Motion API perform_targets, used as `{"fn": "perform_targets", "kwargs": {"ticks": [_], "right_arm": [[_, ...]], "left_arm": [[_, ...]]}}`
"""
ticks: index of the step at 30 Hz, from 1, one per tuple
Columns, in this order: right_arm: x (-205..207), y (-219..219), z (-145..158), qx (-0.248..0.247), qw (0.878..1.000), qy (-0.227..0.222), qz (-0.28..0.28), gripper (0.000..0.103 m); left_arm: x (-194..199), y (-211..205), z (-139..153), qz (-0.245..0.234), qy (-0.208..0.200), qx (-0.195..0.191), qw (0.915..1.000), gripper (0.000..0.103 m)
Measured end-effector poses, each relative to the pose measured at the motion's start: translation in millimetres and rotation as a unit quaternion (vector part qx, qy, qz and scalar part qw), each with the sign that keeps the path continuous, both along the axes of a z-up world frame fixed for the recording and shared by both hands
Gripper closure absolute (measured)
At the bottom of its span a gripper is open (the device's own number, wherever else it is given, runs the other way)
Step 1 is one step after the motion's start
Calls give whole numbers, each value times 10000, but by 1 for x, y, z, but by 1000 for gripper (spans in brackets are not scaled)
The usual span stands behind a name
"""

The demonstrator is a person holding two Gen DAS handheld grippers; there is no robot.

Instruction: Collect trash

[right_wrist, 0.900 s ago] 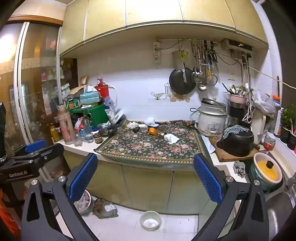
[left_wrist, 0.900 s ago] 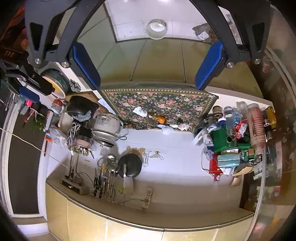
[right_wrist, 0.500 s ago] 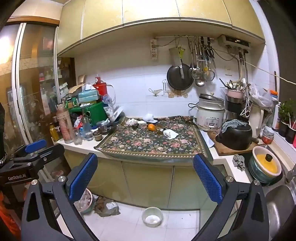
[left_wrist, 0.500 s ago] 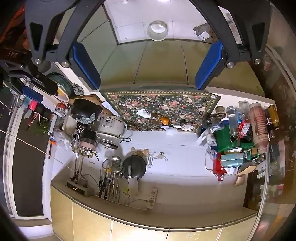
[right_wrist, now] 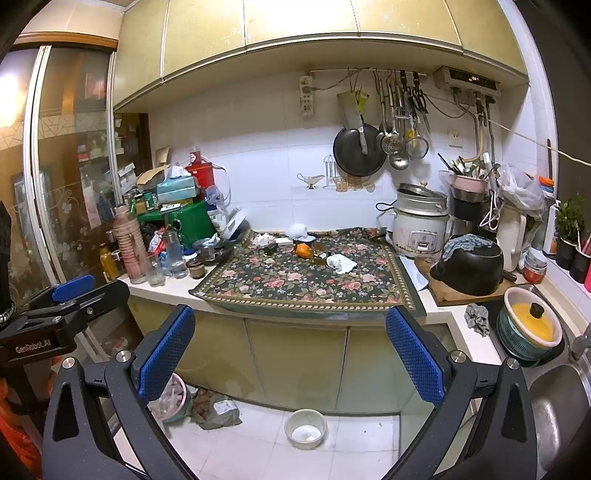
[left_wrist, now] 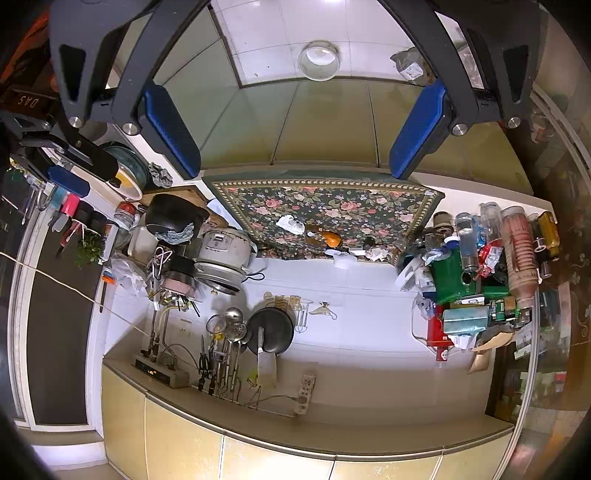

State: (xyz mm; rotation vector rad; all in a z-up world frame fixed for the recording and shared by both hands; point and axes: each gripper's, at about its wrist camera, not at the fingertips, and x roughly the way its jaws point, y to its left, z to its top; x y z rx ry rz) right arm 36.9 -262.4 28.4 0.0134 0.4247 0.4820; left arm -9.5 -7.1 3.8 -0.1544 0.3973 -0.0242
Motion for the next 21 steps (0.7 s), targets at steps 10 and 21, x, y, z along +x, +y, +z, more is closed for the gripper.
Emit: {"fn": "perform_targets", "kwargs": {"ticks": [10,21], "right_arm": [[-1,5,1,-3,10000,46,31,0],[-3,8,-1,1,9999,94,52,0]], "left_arm": [[1,-6,2,-31,48,-66,10000,1],[-5,-1,-7,-56,46,-102,9999,1]]}}
